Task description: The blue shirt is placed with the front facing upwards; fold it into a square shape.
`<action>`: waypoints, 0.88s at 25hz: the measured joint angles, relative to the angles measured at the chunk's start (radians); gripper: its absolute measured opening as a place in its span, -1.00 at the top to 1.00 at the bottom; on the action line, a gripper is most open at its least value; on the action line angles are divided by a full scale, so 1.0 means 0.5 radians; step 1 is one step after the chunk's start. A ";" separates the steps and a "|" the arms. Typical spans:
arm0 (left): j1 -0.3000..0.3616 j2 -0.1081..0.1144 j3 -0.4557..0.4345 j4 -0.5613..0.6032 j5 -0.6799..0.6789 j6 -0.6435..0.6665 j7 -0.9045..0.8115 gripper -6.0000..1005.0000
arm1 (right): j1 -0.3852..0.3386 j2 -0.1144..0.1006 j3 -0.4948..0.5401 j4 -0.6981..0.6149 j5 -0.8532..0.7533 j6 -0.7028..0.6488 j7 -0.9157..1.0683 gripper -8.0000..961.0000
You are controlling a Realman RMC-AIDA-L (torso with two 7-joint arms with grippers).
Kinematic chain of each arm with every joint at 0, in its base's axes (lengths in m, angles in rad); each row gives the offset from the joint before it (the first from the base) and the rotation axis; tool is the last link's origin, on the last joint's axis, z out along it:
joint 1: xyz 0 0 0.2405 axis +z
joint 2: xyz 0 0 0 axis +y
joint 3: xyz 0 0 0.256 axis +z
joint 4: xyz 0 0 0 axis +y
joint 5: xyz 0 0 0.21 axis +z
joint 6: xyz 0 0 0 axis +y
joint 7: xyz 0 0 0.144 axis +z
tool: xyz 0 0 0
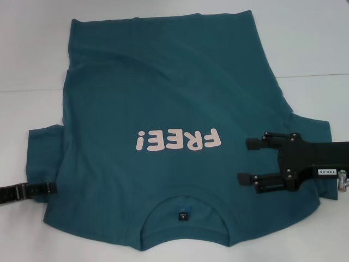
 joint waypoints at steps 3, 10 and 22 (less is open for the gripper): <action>-0.001 0.008 0.018 -0.040 0.010 -0.062 0.008 -0.50 | 0.000 0.000 0.000 0.000 -0.001 0.001 0.000 -0.97; 0.008 0.012 0.026 -0.037 0.023 -0.097 0.013 -0.15 | 0.007 0.000 0.000 -0.009 -0.003 0.004 0.004 -0.97; 0.016 0.002 0.028 -0.020 0.023 -0.126 0.050 0.63 | 0.018 0.000 -0.003 -0.011 -0.001 0.004 0.025 -0.96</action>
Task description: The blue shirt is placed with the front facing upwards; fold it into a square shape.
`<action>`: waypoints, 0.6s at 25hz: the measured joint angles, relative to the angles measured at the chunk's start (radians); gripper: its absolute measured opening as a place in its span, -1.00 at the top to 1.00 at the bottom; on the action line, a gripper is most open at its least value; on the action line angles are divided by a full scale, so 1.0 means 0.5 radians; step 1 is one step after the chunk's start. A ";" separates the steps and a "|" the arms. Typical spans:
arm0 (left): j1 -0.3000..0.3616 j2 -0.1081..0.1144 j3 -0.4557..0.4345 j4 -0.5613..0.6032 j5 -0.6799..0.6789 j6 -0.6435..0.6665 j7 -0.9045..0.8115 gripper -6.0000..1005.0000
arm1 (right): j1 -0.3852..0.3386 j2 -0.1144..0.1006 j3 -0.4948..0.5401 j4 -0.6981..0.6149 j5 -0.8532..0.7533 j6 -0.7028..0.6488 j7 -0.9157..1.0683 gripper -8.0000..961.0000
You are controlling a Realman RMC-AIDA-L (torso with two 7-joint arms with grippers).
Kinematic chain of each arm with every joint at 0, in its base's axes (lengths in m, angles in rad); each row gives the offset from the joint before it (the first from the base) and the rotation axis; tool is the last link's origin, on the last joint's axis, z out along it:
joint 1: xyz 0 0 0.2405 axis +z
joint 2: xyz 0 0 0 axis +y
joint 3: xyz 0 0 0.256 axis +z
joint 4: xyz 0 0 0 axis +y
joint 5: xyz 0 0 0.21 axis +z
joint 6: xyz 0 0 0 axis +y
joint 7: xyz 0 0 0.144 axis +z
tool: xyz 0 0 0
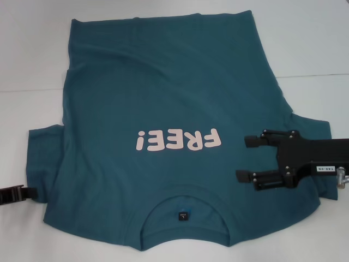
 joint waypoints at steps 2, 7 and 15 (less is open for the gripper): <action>-0.001 -0.003 0.000 -0.002 0.000 -0.002 0.011 0.78 | 0.000 0.000 0.000 -0.001 0.003 0.000 0.001 -0.97; 0.006 -0.011 -0.002 0.046 -0.001 0.015 0.012 0.95 | 0.000 0.000 0.003 -0.007 0.003 0.000 0.004 -0.97; 0.015 0.026 -0.035 0.106 -0.011 0.086 -0.005 0.96 | 0.000 0.000 0.019 -0.007 0.003 0.000 0.007 -0.97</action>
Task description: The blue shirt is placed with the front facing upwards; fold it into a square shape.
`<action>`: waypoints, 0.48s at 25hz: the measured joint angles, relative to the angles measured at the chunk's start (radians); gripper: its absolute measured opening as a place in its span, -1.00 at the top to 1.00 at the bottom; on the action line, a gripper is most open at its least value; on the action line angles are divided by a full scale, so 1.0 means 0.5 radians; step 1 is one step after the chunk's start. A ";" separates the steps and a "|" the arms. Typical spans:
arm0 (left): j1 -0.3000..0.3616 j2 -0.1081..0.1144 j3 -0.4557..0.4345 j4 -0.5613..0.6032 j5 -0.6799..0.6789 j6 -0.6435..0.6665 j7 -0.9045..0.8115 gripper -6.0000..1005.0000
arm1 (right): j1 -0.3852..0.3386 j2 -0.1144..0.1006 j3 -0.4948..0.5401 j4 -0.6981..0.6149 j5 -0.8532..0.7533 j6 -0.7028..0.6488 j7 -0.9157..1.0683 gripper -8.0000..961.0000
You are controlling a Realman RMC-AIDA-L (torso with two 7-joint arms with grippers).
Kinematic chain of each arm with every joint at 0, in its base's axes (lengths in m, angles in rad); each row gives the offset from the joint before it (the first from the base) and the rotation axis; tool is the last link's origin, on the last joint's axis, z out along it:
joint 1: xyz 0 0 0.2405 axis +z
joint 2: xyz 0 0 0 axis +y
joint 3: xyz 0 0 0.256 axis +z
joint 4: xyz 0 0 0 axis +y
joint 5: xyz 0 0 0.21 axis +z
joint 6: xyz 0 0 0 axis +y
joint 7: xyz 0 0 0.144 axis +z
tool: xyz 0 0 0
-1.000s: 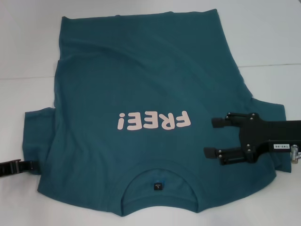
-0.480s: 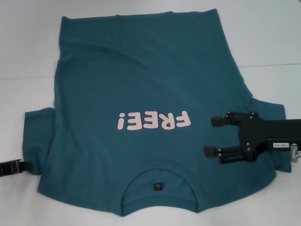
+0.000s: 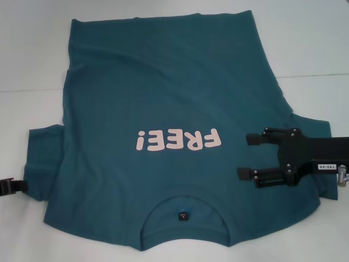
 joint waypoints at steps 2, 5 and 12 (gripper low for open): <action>0.012 -0.001 -0.016 0.066 -0.008 0.034 -0.003 0.96 | 0.000 0.000 0.001 0.000 0.000 0.000 0.003 -0.97; 0.032 -0.008 -0.042 0.170 -0.013 0.088 -0.018 0.96 | 0.000 0.000 0.010 0.000 0.000 0.000 0.007 -0.97; 0.039 -0.018 -0.124 0.302 -0.023 0.221 -0.024 0.96 | -0.011 0.000 0.027 -0.002 0.048 -0.001 0.026 -0.97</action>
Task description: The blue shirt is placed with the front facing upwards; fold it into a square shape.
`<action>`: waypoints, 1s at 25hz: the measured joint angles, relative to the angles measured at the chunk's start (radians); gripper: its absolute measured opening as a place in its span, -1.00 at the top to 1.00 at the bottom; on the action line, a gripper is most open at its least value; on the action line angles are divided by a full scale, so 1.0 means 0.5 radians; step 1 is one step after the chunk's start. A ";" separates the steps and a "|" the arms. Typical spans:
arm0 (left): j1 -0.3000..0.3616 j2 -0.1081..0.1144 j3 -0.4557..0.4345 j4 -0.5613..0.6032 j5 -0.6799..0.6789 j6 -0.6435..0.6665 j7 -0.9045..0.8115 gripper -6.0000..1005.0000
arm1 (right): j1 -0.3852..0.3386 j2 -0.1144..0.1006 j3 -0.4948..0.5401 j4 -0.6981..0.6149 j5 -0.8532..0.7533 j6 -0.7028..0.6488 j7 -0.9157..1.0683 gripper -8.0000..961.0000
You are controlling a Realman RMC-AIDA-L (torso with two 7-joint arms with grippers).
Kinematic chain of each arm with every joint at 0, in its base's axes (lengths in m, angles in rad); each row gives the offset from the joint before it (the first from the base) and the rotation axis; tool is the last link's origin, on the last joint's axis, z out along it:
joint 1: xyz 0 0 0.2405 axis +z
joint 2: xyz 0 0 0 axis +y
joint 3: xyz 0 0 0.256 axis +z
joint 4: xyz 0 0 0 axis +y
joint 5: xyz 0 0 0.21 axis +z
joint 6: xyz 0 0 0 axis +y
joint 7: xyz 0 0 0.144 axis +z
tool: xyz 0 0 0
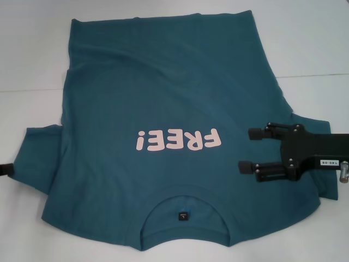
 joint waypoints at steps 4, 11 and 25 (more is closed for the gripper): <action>0.006 -0.008 -0.062 0.099 -0.031 0.081 0.001 0.96 | -0.010 -0.003 0.005 -0.001 0.025 -0.006 0.000 -0.97; -0.020 0.004 -0.127 0.217 -0.044 0.190 -0.001 0.96 | -0.011 -0.009 0.054 -0.001 0.030 -0.015 0.003 -0.97; -0.153 0.045 -0.183 0.306 -0.168 0.393 -0.048 0.96 | -0.011 -0.012 0.104 -0.001 0.031 -0.021 0.003 -0.97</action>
